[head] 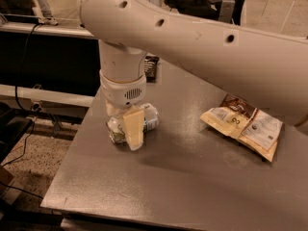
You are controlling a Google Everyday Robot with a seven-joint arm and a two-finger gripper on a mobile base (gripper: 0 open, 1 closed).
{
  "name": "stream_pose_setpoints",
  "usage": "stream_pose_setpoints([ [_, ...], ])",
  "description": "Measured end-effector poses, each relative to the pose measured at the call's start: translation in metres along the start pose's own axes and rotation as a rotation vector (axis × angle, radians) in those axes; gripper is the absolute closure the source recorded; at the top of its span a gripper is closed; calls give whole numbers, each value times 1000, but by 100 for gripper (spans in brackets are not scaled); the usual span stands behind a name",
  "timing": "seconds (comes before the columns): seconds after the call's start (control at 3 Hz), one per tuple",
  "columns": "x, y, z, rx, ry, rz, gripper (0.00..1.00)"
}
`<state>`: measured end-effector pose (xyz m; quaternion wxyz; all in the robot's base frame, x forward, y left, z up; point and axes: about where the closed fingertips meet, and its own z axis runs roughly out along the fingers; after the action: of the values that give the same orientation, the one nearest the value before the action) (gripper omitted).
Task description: Place 7up can upright
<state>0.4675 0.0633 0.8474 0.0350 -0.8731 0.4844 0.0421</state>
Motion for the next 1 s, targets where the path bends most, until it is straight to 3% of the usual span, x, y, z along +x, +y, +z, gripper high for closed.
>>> stream_pose_setpoints([
  [0.33, 6, 0, -2, -2, 5, 18, 52],
  [0.67, 15, -1, -15, 17, -23, 86, 76],
  [1.0, 30, -3, -49, 71, -169, 225, 98],
])
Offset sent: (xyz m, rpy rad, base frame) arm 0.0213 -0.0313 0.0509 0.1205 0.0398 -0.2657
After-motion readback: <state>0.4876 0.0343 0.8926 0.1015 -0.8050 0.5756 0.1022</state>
